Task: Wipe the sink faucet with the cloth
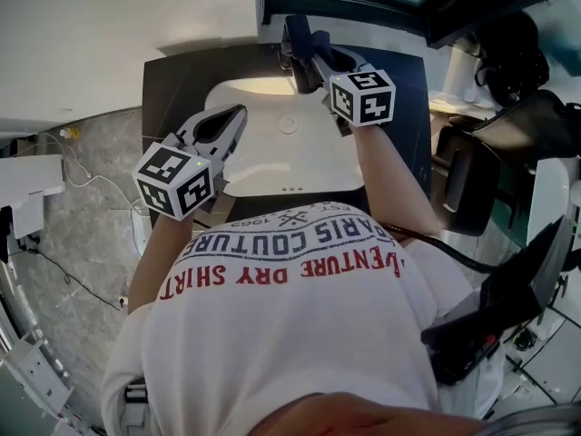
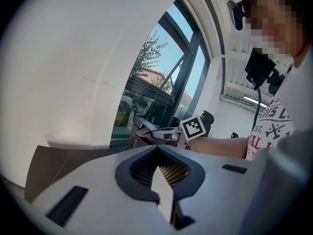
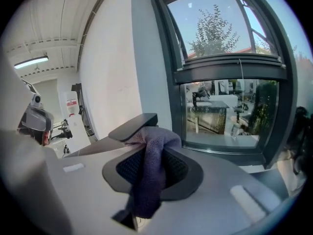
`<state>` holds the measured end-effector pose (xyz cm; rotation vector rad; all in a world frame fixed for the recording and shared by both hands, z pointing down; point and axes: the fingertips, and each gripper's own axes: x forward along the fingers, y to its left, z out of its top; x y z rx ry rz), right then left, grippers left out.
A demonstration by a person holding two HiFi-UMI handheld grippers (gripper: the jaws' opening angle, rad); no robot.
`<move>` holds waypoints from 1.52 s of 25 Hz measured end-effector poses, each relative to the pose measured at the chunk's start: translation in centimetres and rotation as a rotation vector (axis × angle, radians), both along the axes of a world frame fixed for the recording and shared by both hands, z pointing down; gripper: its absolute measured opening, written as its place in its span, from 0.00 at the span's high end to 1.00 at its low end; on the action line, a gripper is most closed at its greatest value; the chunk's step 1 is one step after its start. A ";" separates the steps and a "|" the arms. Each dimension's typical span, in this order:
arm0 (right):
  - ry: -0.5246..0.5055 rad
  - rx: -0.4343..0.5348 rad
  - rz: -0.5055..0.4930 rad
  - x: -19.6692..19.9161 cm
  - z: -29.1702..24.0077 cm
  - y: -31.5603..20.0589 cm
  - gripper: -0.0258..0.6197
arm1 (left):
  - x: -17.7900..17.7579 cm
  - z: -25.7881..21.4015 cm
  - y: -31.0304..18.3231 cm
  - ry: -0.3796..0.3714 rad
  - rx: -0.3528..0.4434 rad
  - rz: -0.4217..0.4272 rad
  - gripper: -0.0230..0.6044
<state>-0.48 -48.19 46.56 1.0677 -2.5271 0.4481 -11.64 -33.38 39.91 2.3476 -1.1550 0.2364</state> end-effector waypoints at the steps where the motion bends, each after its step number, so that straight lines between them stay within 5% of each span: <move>1: 0.004 -0.001 0.012 0.4 0.1 -0.2 0.85 | 0.1 0.0 0.0 0.000 -0.001 0.001 0.96; 8: 0.054 0.070 -0.054 0.3 -1.1 0.5 0.85 | 0.6 -0.2 -0.1 0.004 0.002 0.013 0.96; 22: -0.104 0.146 0.116 4.9 -7.6 -0.9 0.85 | 2.0 -0.3 -0.2 -0.005 -0.001 0.047 0.96; 38: -0.192 0.022 0.075 1.3 -3.3 -4.3 0.85 | 3.1 1.0 -2.1 -0.028 -0.027 0.094 0.96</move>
